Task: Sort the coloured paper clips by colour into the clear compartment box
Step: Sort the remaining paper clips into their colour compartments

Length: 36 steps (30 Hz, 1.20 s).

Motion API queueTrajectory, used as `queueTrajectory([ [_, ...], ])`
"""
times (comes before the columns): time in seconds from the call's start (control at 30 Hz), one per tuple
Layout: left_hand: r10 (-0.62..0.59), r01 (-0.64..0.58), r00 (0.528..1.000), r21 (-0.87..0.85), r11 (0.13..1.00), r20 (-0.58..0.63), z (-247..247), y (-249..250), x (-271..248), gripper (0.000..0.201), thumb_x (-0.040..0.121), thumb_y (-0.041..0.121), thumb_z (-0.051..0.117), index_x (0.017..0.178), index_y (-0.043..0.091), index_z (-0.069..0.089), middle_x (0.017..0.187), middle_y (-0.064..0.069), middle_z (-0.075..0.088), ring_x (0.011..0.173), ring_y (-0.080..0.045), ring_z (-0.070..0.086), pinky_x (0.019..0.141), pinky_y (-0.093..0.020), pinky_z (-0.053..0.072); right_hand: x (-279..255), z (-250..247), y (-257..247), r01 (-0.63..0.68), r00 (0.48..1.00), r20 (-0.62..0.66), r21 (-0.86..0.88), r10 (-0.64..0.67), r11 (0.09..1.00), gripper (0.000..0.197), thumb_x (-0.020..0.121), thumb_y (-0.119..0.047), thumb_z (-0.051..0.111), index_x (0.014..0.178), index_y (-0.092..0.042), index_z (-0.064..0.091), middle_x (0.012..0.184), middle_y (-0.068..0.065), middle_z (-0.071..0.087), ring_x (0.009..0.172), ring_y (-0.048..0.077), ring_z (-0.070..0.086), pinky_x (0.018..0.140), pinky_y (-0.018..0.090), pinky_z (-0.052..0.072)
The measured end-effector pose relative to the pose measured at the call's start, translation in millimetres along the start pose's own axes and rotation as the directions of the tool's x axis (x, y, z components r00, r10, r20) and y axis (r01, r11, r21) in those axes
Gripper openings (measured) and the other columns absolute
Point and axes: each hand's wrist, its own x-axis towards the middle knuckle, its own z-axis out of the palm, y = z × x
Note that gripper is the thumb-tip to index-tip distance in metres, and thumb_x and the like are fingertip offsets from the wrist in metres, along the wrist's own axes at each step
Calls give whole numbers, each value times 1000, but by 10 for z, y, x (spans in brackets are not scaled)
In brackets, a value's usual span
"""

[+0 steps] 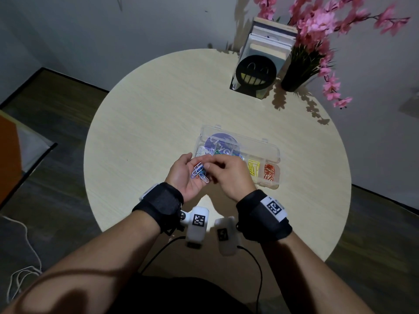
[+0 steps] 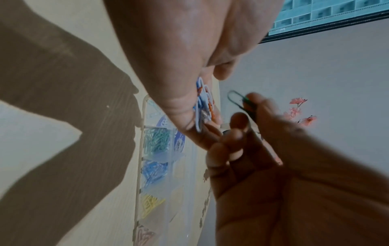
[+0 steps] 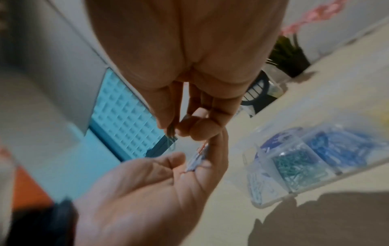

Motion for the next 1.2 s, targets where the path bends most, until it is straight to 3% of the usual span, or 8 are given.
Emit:
queueTrajectory([
  [0.13, -4, 5, 1000, -26, 1000, 4, -46, 9, -4, 50, 100, 32, 26, 102, -6, 59, 92, -26, 67, 77, -37, 69, 70, -39, 58, 192, -190, 77, -80, 987, -125, 137, 98, 987, 17, 84, 2, 64, 77, -14, 64, 60, 2, 57, 47, 13, 51, 52, 26, 46],
  [0.37, 8, -8, 1000, -24, 1000, -4, -148, 69, -32, 50, 99, 32, 27, 104, -6, 59, 91, -25, 69, 81, -38, 70, 73, -41, 57, 527, -291, 275, -212, 951, -263, -161, 165, 964, 20, 80, -10, 69, 65, -20, 60, 61, -3, 58, 51, 14, 51, 53, 21, 41],
  [0.5, 13, -14, 1000, -30, 999, -5, -159, 81, -25, 51, 99, 33, 28, 104, -6, 60, 96, -27, 68, 86, -40, 69, 77, -43, 56, 583, -263, 277, -250, 955, -245, -353, 168, 902, 4, 85, -16, 64, 85, -16, 68, 82, 3, 67, 73, 20, 58, 66, 23, 40],
  [0.6, 20, -20, 1000, -38, 999, 6, -138, 82, -23, 52, 99, 34, 27, 104, -5, 61, 97, -26, 69, 85, -38, 70, 77, -42, 57, 441, -232, 121, -84, 990, -136, -417, 29, 905, 5, 82, -20, 65, 82, -15, 67, 79, 3, 68, 75, 20, 60, 65, 25, 42],
  [0.77, 45, -45, 999, -40, 998, 1, -63, 40, -16, 49, 100, 34, 24, 105, -1, 58, 75, -16, 67, 58, -23, 63, 53, -24, 51, 62, -9, -44, 31, 992, 120, -521, 37, 853, 21, 77, -32, 71, 74, -16, 57, 71, 0, 63, 66, 17, 55, 56, 29, 39],
  [0.87, 60, -60, 998, -47, 997, 12, -13, -7, -24, 47, 100, 32, 24, 105, -1, 57, 67, -13, 62, 49, -21, 57, 45, -21, 47, 26, 56, 11, 42, 995, 99, -526, 12, 849, 19, 80, -18, 66, 73, -20, 49, 70, -2, 56, 66, 17, 50, 49, 21, 31],
  [0.93, 72, -69, 997, -64, 996, 32, -6, -12, -34, 47, 100, 31, 24, 105, -2, 56, 69, -15, 64, 50, -22, 59, 47, -24, 50, 22, 56, 32, 38, 995, 97, -514, 14, 857, 13, 80, -11, 63, 76, -16, 52, 72, 0, 58, 69, 19, 52, 52, 24, 35],
  [1.2, 83, -75, 994, -111, 991, 72, 31, -42, -69, 43, 99, 27, 26, 104, 0, 58, 80, -16, 69, 68, -23, 68, 60, -27, 56, -23, 44, -34, -28, 1000, -8, -484, 27, 875, 20, 77, -34, 71, 87, -21, 60, 78, -2, 65, 73, 18, 60, 61, 28, 42],
])
